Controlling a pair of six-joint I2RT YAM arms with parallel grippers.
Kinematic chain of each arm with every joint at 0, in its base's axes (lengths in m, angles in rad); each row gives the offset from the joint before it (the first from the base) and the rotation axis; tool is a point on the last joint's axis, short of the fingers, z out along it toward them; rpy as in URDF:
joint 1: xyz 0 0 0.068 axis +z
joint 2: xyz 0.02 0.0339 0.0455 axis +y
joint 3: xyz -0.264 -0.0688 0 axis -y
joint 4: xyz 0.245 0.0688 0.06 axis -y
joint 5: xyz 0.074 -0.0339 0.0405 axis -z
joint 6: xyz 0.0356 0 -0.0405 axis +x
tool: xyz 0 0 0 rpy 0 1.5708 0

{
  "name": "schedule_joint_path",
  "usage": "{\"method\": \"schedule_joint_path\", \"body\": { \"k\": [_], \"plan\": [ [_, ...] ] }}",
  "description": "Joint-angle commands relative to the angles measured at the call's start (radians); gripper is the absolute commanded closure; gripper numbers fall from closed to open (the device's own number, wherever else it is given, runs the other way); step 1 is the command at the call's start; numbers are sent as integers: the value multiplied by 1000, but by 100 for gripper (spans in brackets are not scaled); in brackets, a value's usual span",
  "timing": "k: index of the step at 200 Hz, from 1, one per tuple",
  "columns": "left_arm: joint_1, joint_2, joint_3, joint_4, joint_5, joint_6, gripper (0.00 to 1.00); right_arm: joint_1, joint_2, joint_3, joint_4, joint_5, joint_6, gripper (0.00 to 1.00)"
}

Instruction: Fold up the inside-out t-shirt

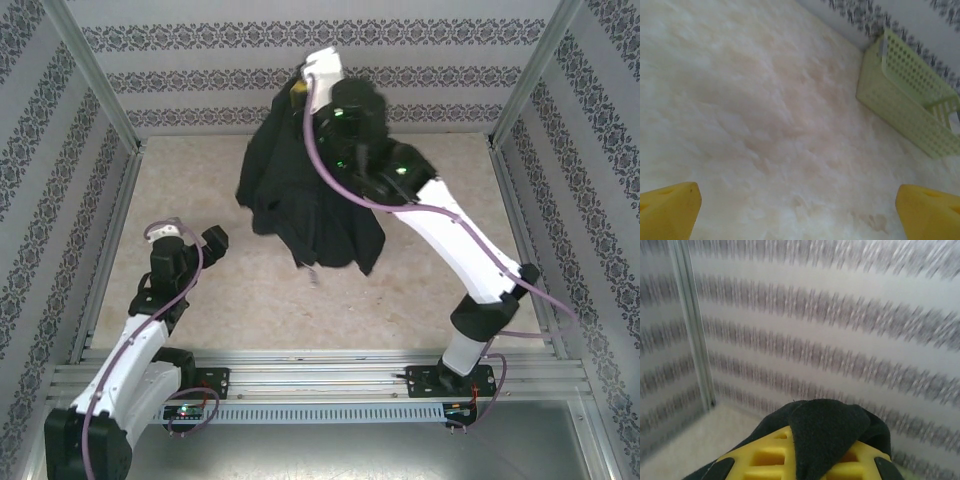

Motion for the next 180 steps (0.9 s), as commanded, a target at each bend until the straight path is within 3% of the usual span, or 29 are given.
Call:
{"method": "schedule_joint_path", "body": {
  "k": [1,29,35,56,74,107,140,180],
  "plan": [
    [-6,-86,-32,-63,-112,-20,0,-7,56,-165,54,-116,103,100],
    [-6,-65,-29,-37,-69,-9,0,1,119,-387,144,-212,206,99],
    [-5,-45,-27,-23,-52,-7,0,1,138,-409,153,-215,222,89],
    [-6,62,-12,40,49,4,0,-11,176,-437,148,-184,240,37],
    [-8,187,23,84,153,11,1,-57,171,-433,128,-143,258,23],
    [-53,439,122,102,302,41,7,-208,215,-371,68,-189,331,16],
    [-185,570,217,38,217,105,6,-326,362,-234,-28,-212,404,15],
    [-231,615,231,57,195,105,7,-413,508,-83,-83,-308,460,15]
  ]
}}
